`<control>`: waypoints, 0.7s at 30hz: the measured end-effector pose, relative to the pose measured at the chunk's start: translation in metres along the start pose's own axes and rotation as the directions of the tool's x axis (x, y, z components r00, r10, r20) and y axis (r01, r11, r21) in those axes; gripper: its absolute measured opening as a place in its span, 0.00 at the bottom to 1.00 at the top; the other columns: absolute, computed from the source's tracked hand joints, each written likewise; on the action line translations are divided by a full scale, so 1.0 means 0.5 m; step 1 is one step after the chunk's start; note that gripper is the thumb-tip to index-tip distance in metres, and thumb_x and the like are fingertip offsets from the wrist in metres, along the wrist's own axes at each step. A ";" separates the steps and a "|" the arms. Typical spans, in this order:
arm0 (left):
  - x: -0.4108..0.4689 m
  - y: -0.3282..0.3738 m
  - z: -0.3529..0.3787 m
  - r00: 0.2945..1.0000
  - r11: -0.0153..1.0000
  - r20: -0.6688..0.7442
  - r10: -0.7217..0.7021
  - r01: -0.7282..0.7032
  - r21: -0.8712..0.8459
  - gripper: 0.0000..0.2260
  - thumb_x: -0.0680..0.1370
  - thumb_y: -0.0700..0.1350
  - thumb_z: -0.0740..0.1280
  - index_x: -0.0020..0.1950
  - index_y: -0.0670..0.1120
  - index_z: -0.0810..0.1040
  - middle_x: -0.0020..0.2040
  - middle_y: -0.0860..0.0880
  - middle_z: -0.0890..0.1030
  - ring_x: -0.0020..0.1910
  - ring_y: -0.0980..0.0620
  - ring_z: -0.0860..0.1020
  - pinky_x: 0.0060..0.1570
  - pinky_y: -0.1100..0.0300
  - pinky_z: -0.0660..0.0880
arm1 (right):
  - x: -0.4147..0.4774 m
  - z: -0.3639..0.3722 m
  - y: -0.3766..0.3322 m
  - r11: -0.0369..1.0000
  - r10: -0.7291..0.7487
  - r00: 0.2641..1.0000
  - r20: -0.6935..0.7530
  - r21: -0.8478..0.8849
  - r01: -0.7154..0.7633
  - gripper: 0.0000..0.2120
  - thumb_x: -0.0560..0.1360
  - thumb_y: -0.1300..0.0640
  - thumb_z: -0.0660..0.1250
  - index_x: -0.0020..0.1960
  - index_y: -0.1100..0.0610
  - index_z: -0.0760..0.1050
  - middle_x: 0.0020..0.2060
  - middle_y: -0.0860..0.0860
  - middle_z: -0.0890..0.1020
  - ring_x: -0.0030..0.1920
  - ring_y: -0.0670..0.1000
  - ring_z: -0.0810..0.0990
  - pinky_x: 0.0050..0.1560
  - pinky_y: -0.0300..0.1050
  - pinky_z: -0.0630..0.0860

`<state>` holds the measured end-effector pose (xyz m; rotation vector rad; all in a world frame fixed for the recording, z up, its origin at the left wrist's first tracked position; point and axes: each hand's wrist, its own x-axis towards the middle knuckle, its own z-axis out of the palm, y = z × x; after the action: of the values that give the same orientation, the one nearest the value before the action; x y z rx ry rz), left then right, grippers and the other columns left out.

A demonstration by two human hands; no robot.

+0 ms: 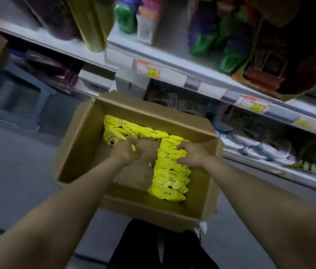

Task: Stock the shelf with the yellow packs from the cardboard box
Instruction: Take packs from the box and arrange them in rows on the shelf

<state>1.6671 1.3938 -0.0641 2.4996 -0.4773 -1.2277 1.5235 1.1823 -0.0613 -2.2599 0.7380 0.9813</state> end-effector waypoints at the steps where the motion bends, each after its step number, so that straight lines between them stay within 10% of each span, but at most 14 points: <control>1: 0.011 -0.017 0.008 1.000 1.000 0.001 -0.010 0.010 -0.004 0.24 0.71 0.55 0.73 0.64 0.48 0.77 0.57 0.42 0.80 0.58 0.42 0.78 0.49 0.57 0.72 | 0.016 0.018 0.010 1.000 0.020 1.000 0.013 0.016 -0.020 0.27 0.72 0.46 0.75 0.68 0.52 0.73 0.66 0.53 0.77 0.63 0.56 0.77 0.59 0.46 0.75; 21: 0.102 -0.138 0.144 0.984 0.984 0.097 -0.148 0.156 -0.081 0.21 0.74 0.50 0.74 0.64 0.45 0.78 0.61 0.43 0.80 0.63 0.44 0.75 0.57 0.58 0.69 | 0.120 0.262 0.086 0.987 0.124 0.975 0.182 0.077 -0.140 0.11 0.69 0.50 0.79 0.50 0.48 0.82 0.55 0.50 0.81 0.57 0.53 0.79 0.54 0.44 0.76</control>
<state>1.6498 1.4245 -0.1706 2.4521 -0.2500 -1.3920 1.4689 1.2256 -0.1946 -2.0372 0.8457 1.1701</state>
